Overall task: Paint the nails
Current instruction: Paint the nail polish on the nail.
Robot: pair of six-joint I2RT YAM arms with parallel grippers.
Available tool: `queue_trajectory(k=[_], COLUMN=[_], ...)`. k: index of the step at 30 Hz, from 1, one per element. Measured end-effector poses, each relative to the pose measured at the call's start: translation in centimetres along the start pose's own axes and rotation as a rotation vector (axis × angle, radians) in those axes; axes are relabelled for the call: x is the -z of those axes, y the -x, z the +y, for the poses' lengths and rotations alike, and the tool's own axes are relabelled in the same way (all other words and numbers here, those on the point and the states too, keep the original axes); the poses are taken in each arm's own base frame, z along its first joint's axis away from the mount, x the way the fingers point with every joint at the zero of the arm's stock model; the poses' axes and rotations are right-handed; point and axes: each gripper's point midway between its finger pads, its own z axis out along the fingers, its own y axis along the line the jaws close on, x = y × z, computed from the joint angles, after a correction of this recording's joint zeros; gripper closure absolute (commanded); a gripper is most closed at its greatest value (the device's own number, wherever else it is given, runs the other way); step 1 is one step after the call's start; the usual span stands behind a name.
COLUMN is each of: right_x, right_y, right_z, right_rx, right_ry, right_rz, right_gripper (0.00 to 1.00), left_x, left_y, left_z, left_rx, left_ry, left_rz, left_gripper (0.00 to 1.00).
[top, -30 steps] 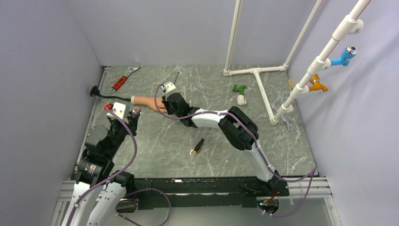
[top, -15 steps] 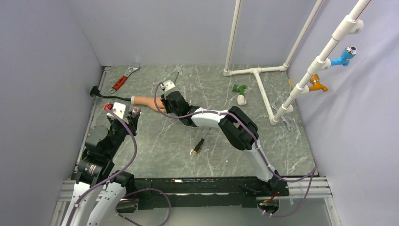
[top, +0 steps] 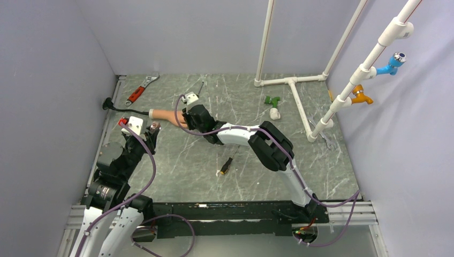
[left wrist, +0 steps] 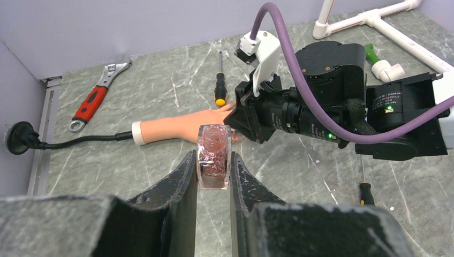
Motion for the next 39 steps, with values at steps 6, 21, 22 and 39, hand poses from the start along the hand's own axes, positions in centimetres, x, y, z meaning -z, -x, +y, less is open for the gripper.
queue_trajectory(k=[6, 21, 22, 39], right_x=[0.1, 0.9, 1.0, 0.7], right_y=[-1.1, -3.8, -3.7, -2.0], right_z=[-0.2, -1.7, -1.8, -1.5], right_rx=[0.005, 0.036, 0.038, 0.035], right_ry=[-0.004, -0.054, -0.057, -0.051], right_rz=[0.019, 0.058, 0.057, 0.029], right_gripper=[1.0, 1.0, 1.0, 1.0], left_x=[0.0, 0.0, 0.0, 0.0], left_y=[0.0, 0.0, 0.0, 0.0], left_z=[0.0, 0.0, 0.0, 0.0], left_rx=[0.0, 0.0, 0.0, 0.0], left_ry=[0.0, 0.0, 0.0, 0.0], left_rz=[0.0, 0.0, 0.0, 0.0], left_gripper=[1.0, 1.0, 1.0, 1.0])
